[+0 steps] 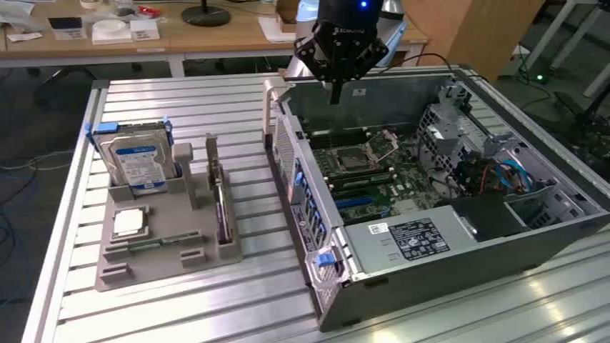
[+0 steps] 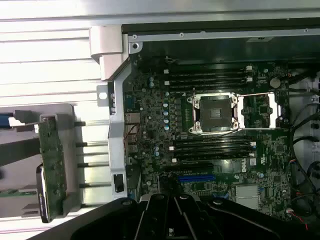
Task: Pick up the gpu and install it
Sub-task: 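Reach for the gpu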
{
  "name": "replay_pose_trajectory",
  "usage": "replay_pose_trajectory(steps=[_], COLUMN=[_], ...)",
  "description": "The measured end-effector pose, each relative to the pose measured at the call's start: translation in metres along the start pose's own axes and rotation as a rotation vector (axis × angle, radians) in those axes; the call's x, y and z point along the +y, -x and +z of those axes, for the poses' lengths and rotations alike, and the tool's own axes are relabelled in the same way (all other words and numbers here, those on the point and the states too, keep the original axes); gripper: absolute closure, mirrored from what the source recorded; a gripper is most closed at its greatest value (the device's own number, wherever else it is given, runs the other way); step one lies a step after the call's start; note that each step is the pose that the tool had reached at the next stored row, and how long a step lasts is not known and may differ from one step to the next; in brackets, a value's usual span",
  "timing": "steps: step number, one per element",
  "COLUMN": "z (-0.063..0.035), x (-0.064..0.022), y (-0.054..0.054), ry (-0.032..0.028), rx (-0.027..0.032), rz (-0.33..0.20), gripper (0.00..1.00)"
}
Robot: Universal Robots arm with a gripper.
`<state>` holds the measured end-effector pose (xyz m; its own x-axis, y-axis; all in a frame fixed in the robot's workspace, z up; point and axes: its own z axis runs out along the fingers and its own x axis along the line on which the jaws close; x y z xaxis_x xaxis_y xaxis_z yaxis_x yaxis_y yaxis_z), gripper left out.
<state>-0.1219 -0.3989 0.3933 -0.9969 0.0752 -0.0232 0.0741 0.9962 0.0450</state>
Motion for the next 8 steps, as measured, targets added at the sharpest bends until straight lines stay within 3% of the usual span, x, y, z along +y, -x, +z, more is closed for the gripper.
replay_pose_trajectory(steps=[8], z=[0.0000], x=[-0.0001], y=[-0.0020], ry=[0.0000], rx=[0.0000], rz=[0.000], gripper=[0.89])
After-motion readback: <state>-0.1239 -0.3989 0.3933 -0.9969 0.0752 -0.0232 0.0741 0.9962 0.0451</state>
